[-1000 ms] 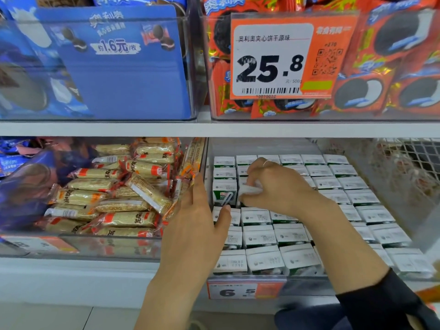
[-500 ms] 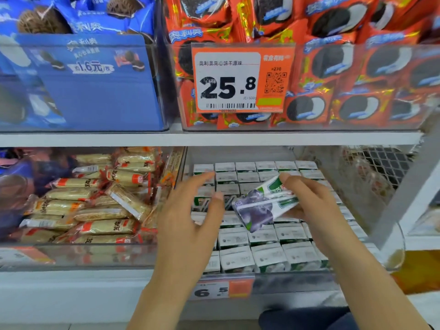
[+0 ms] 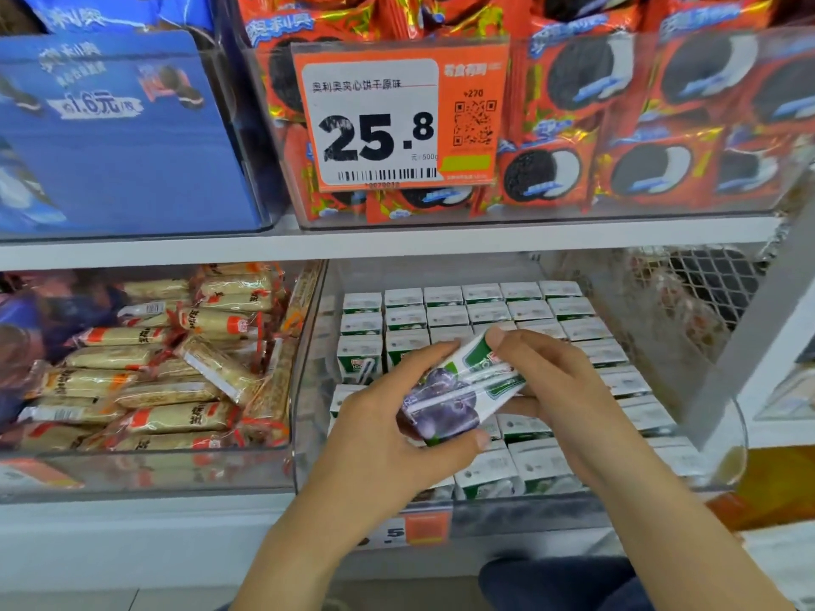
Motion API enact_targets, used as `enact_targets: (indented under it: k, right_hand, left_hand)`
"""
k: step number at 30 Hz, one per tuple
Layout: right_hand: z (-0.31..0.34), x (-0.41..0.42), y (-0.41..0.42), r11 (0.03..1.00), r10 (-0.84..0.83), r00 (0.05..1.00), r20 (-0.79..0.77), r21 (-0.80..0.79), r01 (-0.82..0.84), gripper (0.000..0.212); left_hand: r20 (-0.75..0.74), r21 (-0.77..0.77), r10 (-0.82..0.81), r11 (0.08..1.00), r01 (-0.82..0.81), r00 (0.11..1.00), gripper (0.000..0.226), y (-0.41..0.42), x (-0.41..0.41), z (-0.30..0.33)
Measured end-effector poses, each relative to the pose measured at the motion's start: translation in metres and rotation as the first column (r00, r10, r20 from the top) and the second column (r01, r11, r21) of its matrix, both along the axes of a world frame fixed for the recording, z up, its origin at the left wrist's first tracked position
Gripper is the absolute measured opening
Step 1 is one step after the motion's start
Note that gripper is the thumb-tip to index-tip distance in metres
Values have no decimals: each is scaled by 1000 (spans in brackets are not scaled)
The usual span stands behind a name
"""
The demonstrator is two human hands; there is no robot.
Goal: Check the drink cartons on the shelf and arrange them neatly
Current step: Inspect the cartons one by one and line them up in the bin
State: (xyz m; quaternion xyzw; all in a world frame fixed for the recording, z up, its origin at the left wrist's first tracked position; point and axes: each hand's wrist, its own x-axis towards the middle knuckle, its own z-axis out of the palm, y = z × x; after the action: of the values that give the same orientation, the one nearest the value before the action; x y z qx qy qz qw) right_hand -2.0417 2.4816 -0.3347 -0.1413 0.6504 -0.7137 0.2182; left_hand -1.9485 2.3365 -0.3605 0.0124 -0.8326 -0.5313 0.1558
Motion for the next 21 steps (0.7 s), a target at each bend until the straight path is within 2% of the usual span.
enact_targets:
  k: [6,12,21]
  right_hand:
    - [0,0,-1,1000,12,1000,14,9,-12,33]
    - [4,2,2,984,170,985,-6,-42,-170,37]
    - [-1,5,-7,992,61,998,-16,-112,-63,45]
  left_hand:
    - [-6,-16,26,1000,-26,1000,60,0,0,2]
    - [-12,138,58,989,-56,998,54,-2,-3,1]
    - [-15,113,88,990,-86,996,57,-3,-2,1]
